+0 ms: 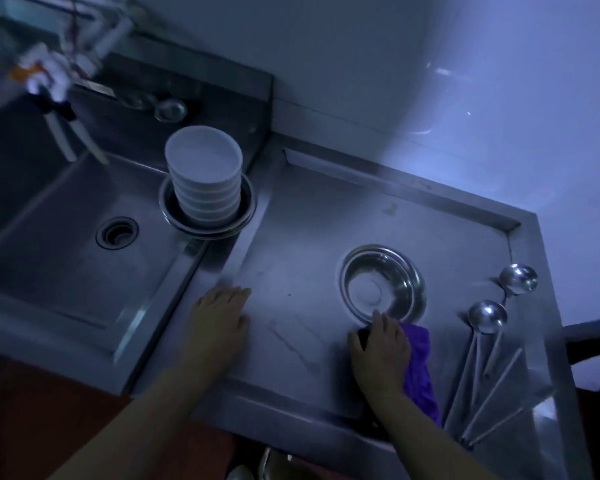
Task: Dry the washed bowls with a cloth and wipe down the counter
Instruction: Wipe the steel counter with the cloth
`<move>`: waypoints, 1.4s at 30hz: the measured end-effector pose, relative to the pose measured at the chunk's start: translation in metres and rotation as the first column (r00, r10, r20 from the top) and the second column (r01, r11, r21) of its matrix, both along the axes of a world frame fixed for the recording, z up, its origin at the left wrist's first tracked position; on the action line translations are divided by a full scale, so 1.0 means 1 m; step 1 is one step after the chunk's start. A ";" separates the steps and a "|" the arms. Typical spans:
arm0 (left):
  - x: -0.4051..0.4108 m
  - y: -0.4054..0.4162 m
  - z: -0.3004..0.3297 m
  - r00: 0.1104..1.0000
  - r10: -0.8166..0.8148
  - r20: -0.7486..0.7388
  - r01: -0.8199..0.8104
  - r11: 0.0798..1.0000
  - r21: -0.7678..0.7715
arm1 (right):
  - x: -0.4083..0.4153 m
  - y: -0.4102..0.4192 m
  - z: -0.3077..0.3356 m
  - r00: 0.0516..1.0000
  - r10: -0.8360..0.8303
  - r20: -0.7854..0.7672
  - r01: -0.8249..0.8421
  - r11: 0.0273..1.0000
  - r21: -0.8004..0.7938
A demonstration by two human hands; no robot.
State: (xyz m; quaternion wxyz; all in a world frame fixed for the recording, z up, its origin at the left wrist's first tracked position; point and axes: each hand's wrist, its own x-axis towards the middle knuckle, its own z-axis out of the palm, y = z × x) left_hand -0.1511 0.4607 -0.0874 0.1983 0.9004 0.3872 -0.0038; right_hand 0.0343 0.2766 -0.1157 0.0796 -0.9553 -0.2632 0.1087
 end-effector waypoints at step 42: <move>0.102 0.204 -0.014 0.643 0.633 0.430 -0.499 0.773 -0.392 | 0.070 0.309 0.003 0.865 0.155 -0.477 0.222 0.735 0.641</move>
